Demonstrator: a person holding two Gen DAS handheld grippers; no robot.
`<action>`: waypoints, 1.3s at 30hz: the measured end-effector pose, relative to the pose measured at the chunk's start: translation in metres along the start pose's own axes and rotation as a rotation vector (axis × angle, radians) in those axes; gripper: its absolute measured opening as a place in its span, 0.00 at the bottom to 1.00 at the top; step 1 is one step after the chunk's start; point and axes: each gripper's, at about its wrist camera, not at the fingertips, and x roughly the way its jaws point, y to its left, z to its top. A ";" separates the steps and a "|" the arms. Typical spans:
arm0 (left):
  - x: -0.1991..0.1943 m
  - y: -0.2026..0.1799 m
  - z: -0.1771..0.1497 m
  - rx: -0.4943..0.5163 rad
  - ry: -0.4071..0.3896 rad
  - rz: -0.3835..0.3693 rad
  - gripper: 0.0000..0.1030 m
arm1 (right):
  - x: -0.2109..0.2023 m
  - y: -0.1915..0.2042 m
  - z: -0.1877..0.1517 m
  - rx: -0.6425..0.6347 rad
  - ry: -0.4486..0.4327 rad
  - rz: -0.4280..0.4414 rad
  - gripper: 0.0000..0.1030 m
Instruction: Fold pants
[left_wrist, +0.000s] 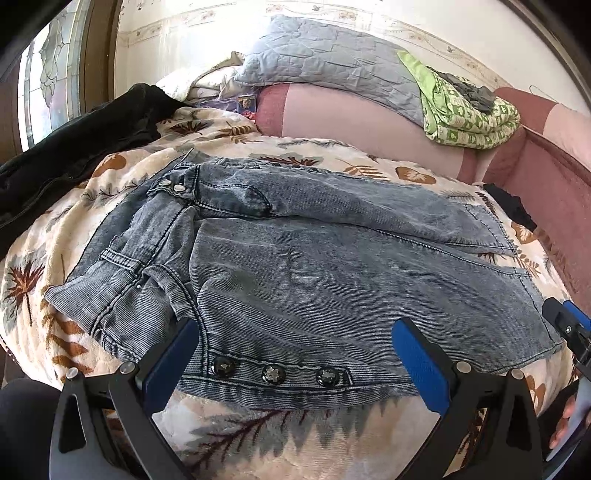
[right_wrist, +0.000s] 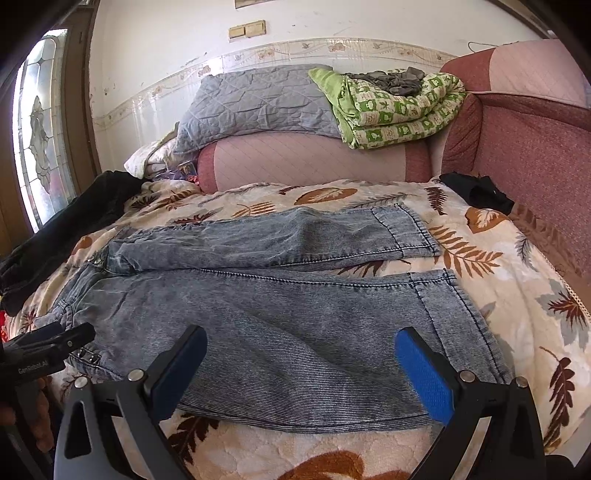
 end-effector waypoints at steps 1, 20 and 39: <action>0.000 0.000 0.000 -0.002 -0.001 0.001 1.00 | 0.000 0.000 0.000 -0.001 0.001 -0.001 1.00; 0.001 0.001 0.001 0.027 -0.007 0.032 1.00 | 0.004 0.003 -0.001 -0.012 0.014 -0.010 1.00; 0.003 0.001 -0.002 0.024 0.005 0.034 1.00 | 0.001 0.000 -0.003 -0.010 0.008 -0.011 1.00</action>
